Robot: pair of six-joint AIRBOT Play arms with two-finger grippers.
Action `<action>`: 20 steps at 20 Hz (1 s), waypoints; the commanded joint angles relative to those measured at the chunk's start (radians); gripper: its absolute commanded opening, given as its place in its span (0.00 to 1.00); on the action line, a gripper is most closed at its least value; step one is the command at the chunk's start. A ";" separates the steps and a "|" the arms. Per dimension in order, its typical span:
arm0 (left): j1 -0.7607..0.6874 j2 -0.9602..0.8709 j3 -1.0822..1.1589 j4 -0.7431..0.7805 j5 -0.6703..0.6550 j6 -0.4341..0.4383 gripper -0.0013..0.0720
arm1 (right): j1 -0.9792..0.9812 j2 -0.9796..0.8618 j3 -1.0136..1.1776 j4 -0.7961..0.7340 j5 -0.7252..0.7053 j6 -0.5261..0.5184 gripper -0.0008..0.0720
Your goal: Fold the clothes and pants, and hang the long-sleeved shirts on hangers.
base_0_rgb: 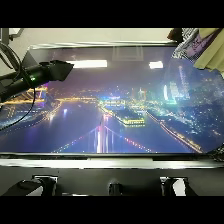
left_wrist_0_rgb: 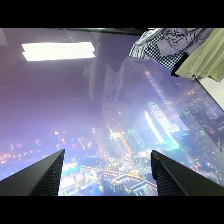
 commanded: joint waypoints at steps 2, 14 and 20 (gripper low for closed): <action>0.001 0.000 0.000 0.019 -0.001 0.000 0.86 | 0.085 -0.100 0.000 0.914 0.152 -0.682 0.73; 0.153 0.024 -0.073 0.385 -0.439 -0.061 0.83 | 1.013 -0.299 -0.313 0.349 0.780 -0.713 0.73; 0.205 0.066 -0.201 0.409 -0.426 -0.021 0.04 | 1.147 -0.299 -0.504 0.314 0.708 -0.670 0.03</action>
